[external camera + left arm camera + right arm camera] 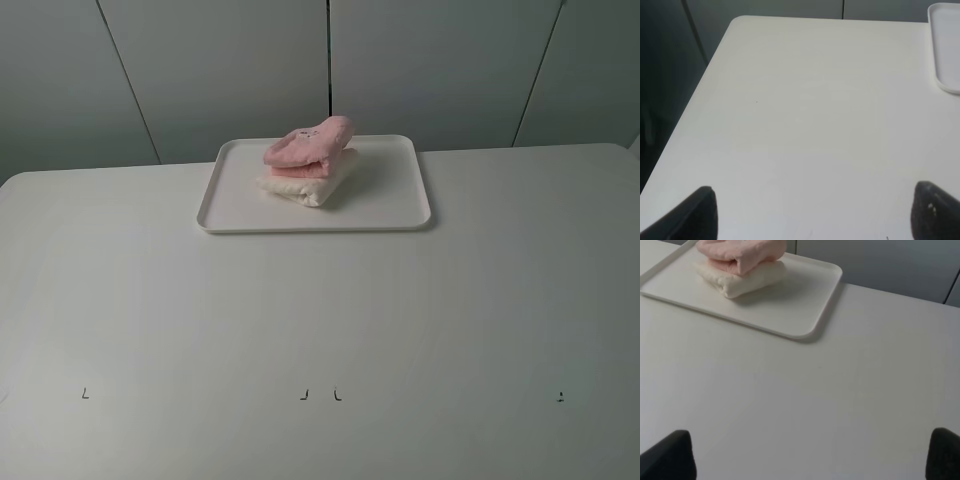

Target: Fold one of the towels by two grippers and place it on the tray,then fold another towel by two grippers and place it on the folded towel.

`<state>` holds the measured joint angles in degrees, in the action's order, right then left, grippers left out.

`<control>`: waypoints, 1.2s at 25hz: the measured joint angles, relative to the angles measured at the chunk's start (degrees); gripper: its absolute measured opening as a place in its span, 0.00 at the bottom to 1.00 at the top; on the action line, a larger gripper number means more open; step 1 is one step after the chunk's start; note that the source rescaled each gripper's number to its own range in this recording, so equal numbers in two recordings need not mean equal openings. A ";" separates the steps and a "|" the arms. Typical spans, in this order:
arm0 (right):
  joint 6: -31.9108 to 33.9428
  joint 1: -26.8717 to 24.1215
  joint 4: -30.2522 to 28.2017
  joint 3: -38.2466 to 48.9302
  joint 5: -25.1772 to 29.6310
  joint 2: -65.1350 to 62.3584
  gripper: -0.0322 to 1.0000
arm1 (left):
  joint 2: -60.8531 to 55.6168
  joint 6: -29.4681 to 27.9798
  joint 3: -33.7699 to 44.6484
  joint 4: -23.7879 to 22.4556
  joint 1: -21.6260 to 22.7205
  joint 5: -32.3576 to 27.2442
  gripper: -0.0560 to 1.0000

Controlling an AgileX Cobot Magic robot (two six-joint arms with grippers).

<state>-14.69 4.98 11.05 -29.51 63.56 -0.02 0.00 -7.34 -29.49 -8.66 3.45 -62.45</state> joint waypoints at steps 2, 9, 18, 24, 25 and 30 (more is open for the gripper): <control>0.00 0.00 0.00 0.00 0.00 0.00 1.00 | 0.00 0.00 0.00 0.00 0.00 0.00 0.99; -0.14 0.00 0.00 0.00 0.00 0.00 1.00 | 0.00 0.00 0.00 0.00 0.00 0.00 0.99; -0.14 0.00 0.00 0.00 0.00 0.00 1.00 | 0.00 0.00 0.00 0.00 0.00 0.00 0.99; -0.14 0.00 0.00 0.00 0.00 0.00 1.00 | 0.00 0.00 0.00 0.00 0.00 0.00 0.99; -0.14 0.00 0.00 0.00 0.00 0.00 1.00 | 0.00 0.00 0.00 0.00 0.00 0.00 0.99; -0.04 0.00 0.00 0.00 0.00 0.00 1.00 | 0.00 0.00 0.00 0.00 0.00 0.00 0.99</control>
<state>-14.73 4.98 11.05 -29.51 63.56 -0.02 0.00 -7.34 -29.49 -8.66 3.45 -62.45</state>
